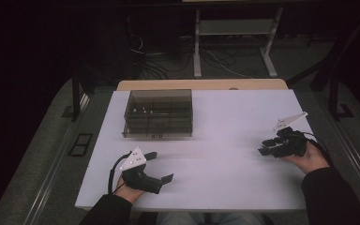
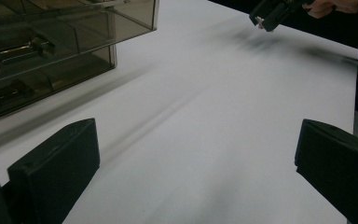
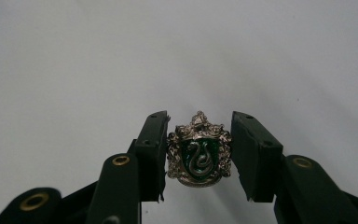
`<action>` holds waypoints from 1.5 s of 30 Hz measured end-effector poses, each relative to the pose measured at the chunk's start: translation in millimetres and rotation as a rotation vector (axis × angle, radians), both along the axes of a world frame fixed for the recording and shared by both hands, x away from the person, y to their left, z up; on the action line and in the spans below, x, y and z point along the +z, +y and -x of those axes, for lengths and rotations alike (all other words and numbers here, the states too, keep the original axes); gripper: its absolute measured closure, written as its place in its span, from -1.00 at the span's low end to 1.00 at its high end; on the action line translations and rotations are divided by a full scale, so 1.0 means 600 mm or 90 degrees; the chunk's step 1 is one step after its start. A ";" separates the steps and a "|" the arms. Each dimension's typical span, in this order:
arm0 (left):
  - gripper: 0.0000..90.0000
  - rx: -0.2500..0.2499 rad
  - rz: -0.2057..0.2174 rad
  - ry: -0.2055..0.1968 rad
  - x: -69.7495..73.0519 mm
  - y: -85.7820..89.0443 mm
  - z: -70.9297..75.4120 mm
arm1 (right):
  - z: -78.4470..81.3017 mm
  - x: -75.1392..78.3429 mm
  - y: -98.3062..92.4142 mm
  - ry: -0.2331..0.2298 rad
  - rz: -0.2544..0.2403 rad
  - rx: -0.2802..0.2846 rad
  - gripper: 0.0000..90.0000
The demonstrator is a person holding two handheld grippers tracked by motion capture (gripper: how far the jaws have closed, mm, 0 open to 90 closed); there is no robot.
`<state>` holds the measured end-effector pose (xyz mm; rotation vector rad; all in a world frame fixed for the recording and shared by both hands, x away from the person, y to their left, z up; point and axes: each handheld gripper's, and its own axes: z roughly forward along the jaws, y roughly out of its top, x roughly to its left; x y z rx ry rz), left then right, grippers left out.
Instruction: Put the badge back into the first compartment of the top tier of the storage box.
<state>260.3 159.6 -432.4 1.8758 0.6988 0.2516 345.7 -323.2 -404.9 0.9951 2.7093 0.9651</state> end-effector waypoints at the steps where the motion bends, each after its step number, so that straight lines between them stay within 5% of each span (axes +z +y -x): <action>1: -1.00 0.000 0.000 0.000 0.000 0.000 0.000 | 0.000 0.004 0.002 -0.001 0.000 0.002 0.25; 45: -1.00 -0.011 0.005 0.008 -0.001 -0.004 0.000 | -0.034 0.116 0.148 -0.023 -0.019 0.124 0.26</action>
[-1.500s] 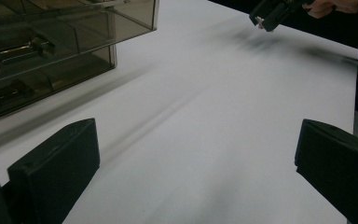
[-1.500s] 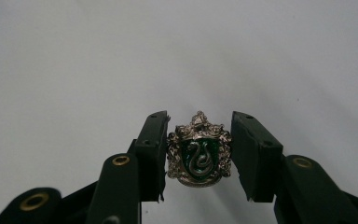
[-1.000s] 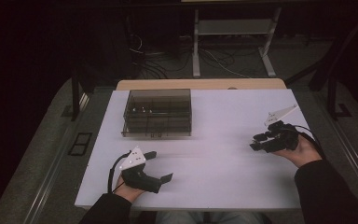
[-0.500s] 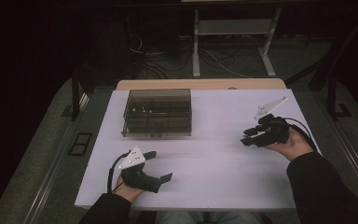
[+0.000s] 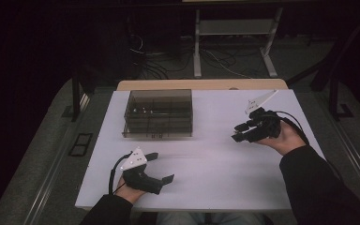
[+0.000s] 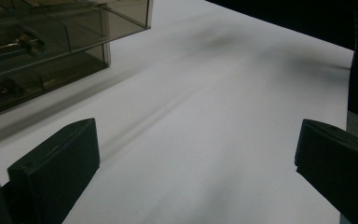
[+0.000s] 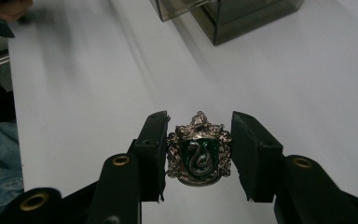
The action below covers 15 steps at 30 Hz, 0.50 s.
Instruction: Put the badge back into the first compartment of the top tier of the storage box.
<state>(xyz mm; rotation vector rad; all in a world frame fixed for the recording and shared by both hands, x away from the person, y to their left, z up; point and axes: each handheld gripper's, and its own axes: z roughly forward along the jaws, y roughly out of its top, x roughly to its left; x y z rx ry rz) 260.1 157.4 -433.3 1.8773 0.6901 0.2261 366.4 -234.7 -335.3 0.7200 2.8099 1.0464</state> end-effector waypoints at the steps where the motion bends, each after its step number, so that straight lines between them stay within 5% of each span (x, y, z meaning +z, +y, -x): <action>1: -1.00 -0.001 -0.001 0.000 0.000 -0.001 0.000 | -0.001 0.002 0.003 -0.002 0.000 0.004 0.26; 15: -1.00 0.007 -0.001 -0.002 -0.001 0.002 -0.003 | -0.012 0.032 0.057 -0.001 -0.011 0.040 0.26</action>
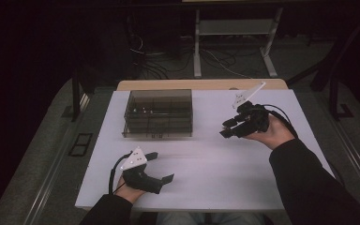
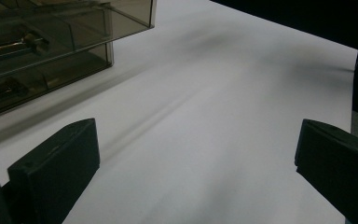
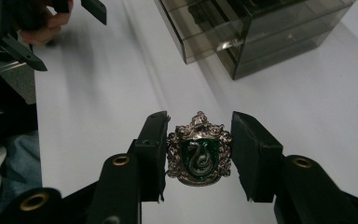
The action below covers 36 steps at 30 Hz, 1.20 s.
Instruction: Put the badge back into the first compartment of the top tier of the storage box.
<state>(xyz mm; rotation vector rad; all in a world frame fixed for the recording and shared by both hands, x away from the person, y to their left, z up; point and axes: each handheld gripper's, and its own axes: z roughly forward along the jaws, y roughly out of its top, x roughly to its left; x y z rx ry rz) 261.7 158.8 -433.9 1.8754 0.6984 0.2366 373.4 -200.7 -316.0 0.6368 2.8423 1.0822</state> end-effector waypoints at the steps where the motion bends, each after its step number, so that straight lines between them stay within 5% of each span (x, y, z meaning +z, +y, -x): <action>1: -1.00 0.000 -0.001 0.000 0.000 0.001 -0.001 | -0.001 0.001 0.005 0.004 -0.001 0.001 0.26; 36: -1.00 0.009 0.009 0.002 0.001 0.007 -0.004 | -0.037 0.039 0.133 -0.008 -0.019 0.072 0.26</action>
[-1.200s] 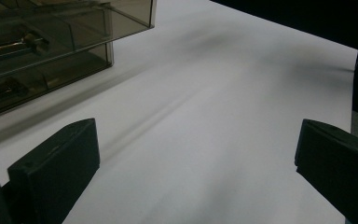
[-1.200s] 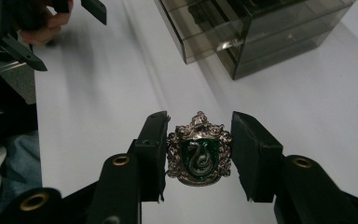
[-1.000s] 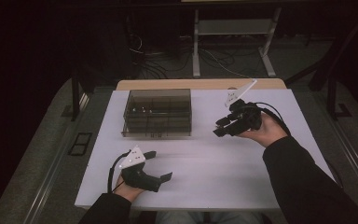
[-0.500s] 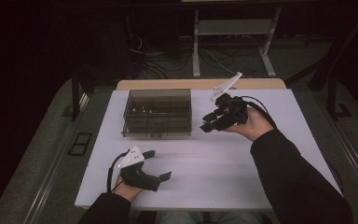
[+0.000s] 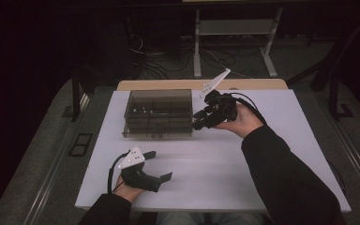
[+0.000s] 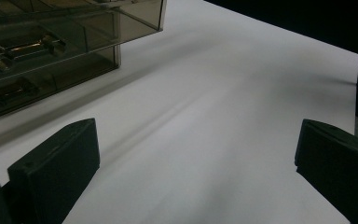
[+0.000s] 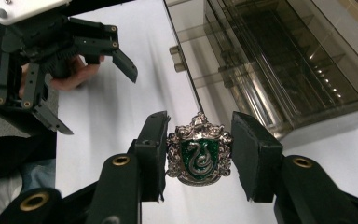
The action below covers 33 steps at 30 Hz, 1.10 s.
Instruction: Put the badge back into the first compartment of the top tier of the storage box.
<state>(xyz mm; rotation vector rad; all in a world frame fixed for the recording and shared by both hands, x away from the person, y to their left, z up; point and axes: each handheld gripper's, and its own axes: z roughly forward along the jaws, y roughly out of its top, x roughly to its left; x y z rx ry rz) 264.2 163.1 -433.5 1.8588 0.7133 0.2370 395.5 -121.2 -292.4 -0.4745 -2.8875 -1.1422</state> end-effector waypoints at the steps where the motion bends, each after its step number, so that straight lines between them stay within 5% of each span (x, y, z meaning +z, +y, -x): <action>1: -1.00 -0.001 0.000 0.000 0.000 0.000 0.000 | -0.001 0.000 0.003 -0.003 0.000 0.003 0.26; 33: -1.00 -0.005 0.002 -0.004 0.001 0.001 0.001 | -0.023 0.007 0.111 -0.005 -0.001 0.048 0.26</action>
